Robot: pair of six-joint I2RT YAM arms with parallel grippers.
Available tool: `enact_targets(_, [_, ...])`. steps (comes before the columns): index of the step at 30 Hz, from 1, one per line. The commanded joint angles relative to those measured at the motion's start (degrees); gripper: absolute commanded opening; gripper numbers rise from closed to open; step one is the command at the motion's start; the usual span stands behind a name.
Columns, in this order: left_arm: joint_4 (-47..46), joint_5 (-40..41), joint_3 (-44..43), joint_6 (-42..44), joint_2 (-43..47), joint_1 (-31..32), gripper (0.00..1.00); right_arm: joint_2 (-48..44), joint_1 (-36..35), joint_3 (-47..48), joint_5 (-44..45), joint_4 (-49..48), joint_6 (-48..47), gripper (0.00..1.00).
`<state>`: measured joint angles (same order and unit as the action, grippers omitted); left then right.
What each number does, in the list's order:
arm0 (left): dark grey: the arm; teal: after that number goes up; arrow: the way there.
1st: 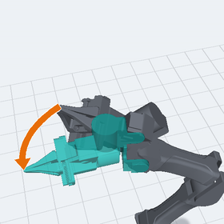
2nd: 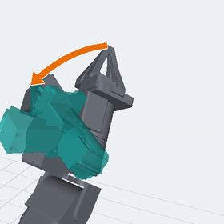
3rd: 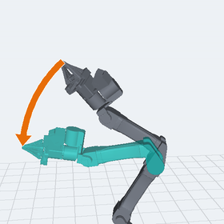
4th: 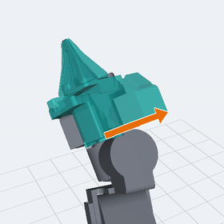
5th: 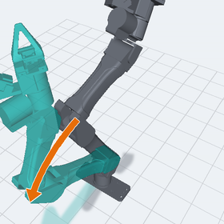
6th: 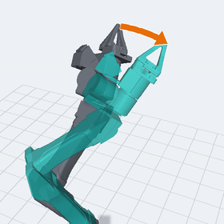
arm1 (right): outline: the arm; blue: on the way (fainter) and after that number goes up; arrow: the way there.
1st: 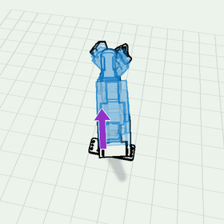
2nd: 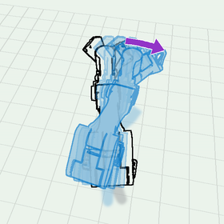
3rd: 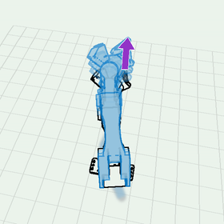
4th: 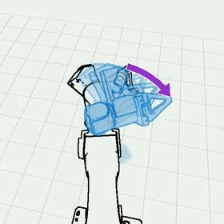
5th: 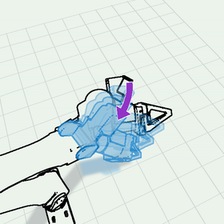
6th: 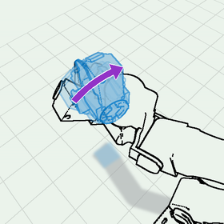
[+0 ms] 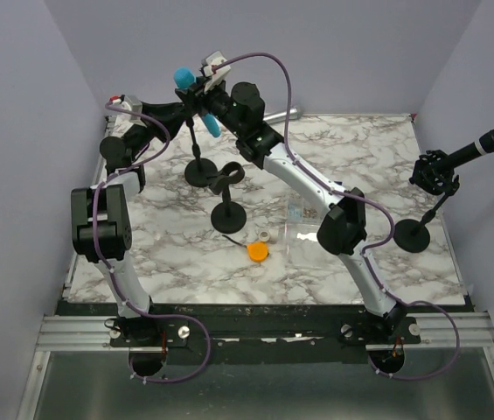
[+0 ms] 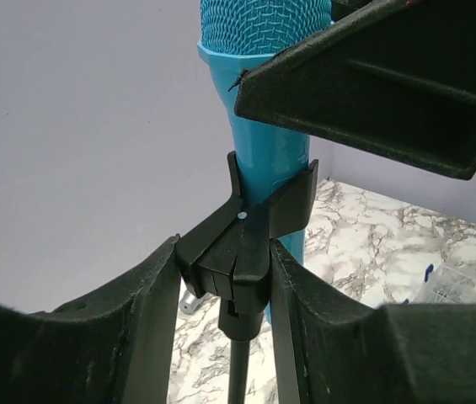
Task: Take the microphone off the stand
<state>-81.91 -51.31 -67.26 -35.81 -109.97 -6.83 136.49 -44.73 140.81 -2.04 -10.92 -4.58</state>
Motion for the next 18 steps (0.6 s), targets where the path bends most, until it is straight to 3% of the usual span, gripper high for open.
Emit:
enact_targets(1, [5.27,-4.44,2.13,2.06,1.78,1.14,0.0,-4.94,-0.11,0.58,-3.13,-10.26,-0.67,0.01])
enact_targets(9, [14.18,-2.67,5.36,3.77,8.98,2.6,0.02,-7.2,0.3,-6.88,-4.42,-11.43,0.36,0.01])
enact_targets(11, [14.07,0.31,8.29,5.46,11.26,3.7,0.28,-7.46,0.85,-8.23,-5.11,-12.02,1.28,0.01])
enact_targets(13, [10.62,0.35,9.81,4.47,11.46,4.1,0.44,-7.22,1.35,-8.28,-5.83,-11.49,1.8,0.01])
enact_targets(18, [6.74,-1.53,9.39,2.0,8.55,2.85,0.62,-7.77,2.17,-10.07,-7.45,-10.65,2.03,0.01])
